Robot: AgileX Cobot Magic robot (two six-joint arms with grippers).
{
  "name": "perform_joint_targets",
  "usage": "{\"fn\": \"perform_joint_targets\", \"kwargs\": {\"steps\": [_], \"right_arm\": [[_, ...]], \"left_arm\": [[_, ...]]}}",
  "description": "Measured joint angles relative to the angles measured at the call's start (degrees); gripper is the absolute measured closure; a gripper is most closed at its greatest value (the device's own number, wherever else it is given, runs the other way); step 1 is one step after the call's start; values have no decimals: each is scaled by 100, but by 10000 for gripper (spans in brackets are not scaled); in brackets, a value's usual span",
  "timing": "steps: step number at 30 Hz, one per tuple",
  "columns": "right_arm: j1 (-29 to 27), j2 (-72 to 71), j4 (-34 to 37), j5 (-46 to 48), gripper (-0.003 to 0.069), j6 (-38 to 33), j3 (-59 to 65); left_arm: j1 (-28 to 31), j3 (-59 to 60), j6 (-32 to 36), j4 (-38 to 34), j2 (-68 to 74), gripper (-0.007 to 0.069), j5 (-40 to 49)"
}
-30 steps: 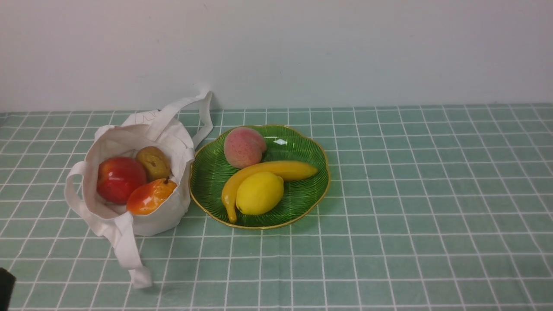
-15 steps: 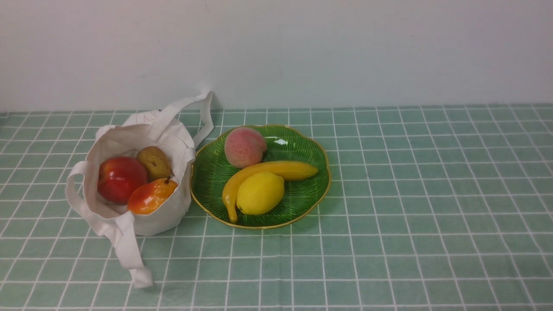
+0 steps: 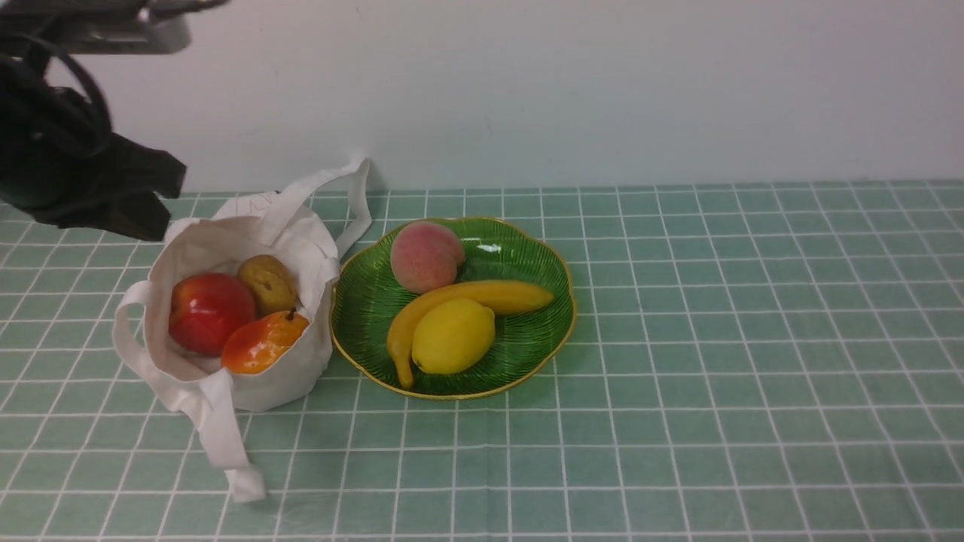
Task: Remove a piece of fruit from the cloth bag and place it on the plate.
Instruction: Use the left arm to grab a pear from the bag
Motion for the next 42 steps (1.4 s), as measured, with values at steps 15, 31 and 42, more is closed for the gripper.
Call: {"fn": "perform_joint_targets", "kwargs": {"steps": [15,31,42], "right_arm": [[0,0,0,0,671,0,0],[0,0,-5,0,671,0,0],[0,0,0,0,671,0,0]], "left_arm": [[-464,-409,680,156,1908,628,-174],[-464,-439,1407,228,2317,53,-575],[-464,-439,1582,328,2734,43,-655]]}}
